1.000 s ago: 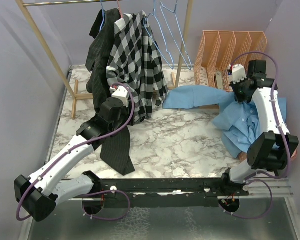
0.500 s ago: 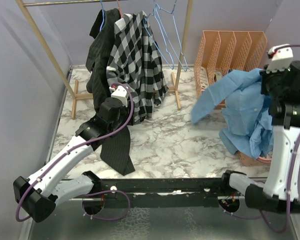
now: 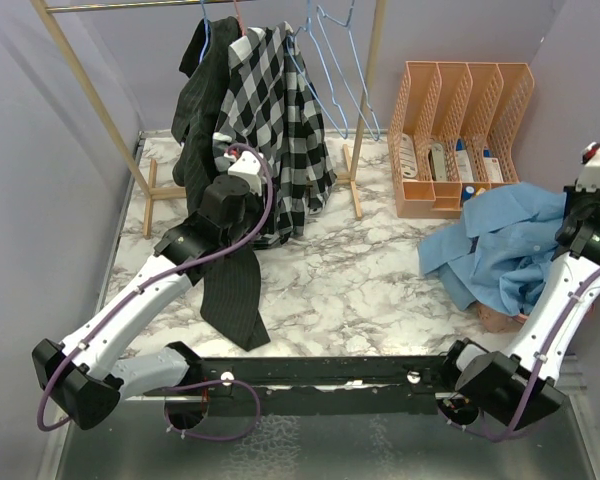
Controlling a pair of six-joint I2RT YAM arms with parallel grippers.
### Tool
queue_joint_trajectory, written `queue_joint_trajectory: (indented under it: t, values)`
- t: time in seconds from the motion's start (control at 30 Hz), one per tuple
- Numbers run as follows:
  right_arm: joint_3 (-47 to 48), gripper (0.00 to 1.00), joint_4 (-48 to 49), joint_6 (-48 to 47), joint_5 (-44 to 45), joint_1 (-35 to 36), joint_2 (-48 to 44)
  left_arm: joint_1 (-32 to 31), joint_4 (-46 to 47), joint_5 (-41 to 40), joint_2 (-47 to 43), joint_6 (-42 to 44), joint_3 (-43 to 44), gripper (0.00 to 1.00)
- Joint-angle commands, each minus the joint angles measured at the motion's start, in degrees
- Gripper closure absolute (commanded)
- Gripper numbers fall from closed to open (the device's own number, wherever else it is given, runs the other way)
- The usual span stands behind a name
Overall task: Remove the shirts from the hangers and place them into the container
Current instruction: Place the shirt in the bin.
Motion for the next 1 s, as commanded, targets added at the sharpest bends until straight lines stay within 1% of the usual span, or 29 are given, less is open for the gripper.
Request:
queue_joint_trajectory:
  t: [0.0, 0.1, 0.2, 0.37, 0.53, 0.7, 0.73, 0.8, 0.83, 0.97]
  values:
    - [-7.40, 0.99, -3.57, -5.34, -12.95, -3.16, -3.23, 0.12, 0.10, 1.93, 0.79, 0.81, 2.18, 0.39]
    - [-13.80, 0.99, -5.76, -9.40, -15.63, -3.17, -5.26, 0.09, 0.67, 2.64, 1.34, 0.61, 1.67, 0.40]
    - [-21.43, 0.99, -5.85, -13.81, -17.03, -3.14, -5.87, 0.12, 1.89, 3.77, 1.72, 0.32, 0.66, 0.40]
    - [-30.46, 0.99, -5.77, -22.08, -18.15, -3.17, -2.89, 0.12, 2.47, 4.51, 2.43, 0.40, -0.60, 0.40]
    - [-35.25, 0.99, -5.42, -27.87, -15.95, -3.16, 4.59, 0.11, 2.44, 4.01, 2.16, 0.74, -1.86, 0.40]
    - [-35.89, 0.99, -8.43, -31.20, -15.57, -3.17, 11.64, 0.12, 2.34, 3.64, 1.51, 0.57, -2.92, 0.40]
    - [-35.74, 0.97, -8.76, -31.29, -15.70, -3.17, 12.51, 0.08, 2.29, 3.58, 1.49, 0.57, -3.13, 0.40]
    - [-35.10, 0.91, -9.28, -31.07, -16.14, -3.17, 13.12, 0.12, 2.27, 3.63, 1.49, 0.45, -3.33, 0.40]
    - [-34.42, 0.84, -9.71, -30.69, -16.92, -3.17, 12.70, 0.12, 2.29, 3.67, 1.49, 0.35, -3.46, 0.40]
    - [-27.86, 0.44, -16.11, -31.09, -22.66, -3.17, 7.82, 0.12, 2.34, 3.63, 1.49, 0.38, -4.02, 0.37]
